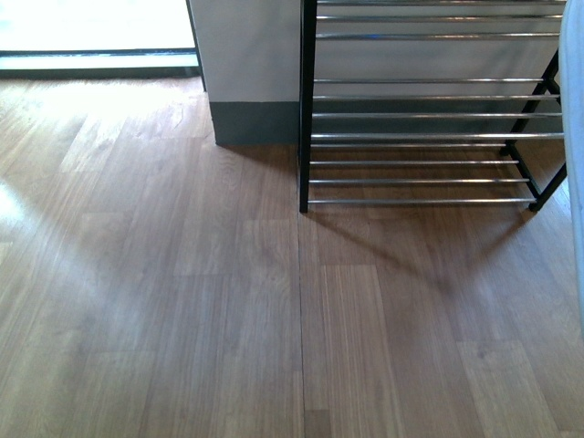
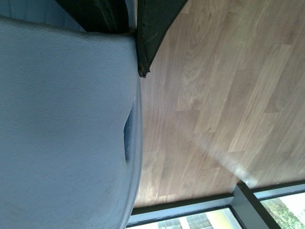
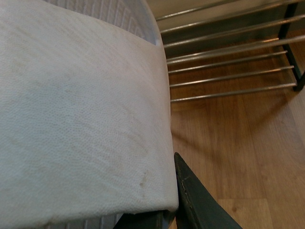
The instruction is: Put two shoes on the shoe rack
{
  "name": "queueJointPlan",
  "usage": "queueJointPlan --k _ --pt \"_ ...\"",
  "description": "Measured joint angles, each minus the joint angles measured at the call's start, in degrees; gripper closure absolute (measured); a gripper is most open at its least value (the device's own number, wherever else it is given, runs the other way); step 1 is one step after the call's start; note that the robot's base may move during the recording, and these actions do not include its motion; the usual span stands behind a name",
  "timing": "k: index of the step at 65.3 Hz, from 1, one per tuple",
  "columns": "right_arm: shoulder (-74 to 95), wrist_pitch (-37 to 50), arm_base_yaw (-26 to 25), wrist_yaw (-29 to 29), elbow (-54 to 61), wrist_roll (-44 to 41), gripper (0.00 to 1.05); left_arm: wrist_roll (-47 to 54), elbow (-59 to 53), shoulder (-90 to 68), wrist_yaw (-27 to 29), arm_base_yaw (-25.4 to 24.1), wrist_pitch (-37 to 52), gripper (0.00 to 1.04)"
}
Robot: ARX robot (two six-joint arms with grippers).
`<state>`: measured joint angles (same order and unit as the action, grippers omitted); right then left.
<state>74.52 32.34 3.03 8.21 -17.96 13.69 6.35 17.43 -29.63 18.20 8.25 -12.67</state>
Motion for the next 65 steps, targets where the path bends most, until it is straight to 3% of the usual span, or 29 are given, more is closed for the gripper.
queueJointPlan --k 65 --pt "0.00 0.00 0.07 0.07 0.00 0.00 1.03 0.00 -0.02 0.02 0.09 0.00 0.00 1.03"
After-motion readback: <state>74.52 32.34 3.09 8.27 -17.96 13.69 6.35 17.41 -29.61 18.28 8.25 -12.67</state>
